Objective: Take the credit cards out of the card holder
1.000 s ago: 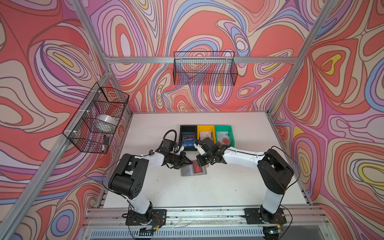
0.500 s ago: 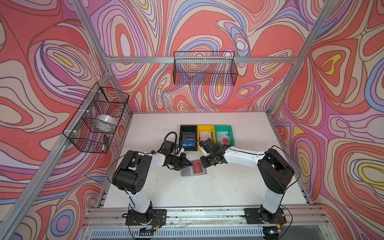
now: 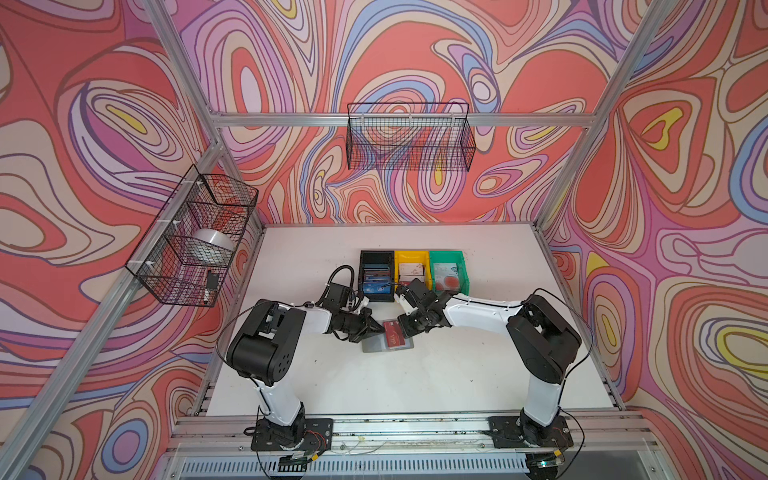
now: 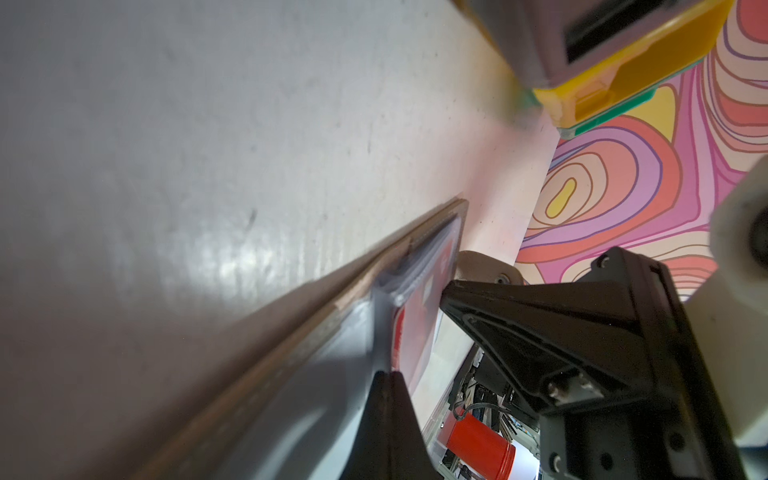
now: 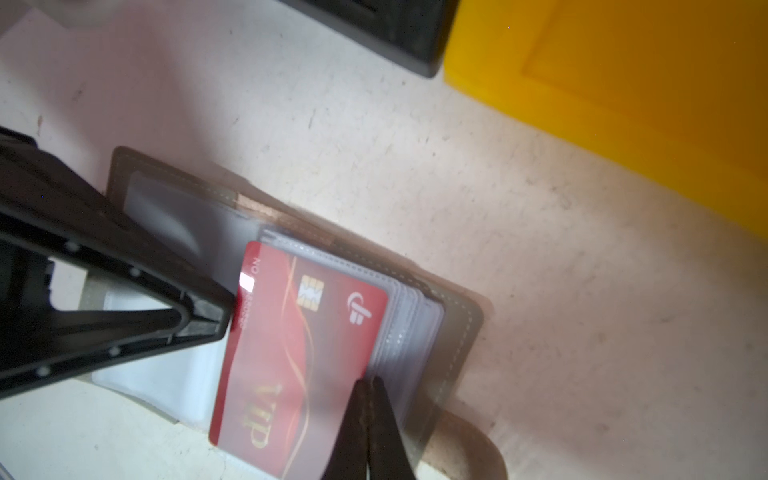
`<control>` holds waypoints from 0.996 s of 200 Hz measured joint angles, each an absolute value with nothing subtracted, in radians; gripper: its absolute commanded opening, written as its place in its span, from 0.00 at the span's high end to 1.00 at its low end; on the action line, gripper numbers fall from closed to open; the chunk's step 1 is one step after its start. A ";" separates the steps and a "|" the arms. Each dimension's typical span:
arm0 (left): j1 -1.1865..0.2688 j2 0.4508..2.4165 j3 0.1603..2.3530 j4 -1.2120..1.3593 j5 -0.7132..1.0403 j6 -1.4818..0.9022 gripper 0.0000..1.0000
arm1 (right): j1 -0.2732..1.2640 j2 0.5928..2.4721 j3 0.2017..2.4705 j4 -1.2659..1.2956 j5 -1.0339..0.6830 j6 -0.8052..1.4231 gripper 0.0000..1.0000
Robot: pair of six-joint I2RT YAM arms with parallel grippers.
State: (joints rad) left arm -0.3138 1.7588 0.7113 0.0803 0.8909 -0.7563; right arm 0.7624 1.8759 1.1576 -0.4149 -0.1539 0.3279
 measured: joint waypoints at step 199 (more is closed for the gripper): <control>-0.314 1.761 0.680 0.155 0.910 -0.790 0.87 | 0.765 1.885 1.157 -0.392 -0.174 0.347 0.95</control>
State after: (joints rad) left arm -0.3138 1.7611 0.6796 0.1551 0.9104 -0.7898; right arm 0.7654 1.8854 1.1572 -0.3920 -0.1738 0.3473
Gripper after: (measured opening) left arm 0.149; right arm 0.052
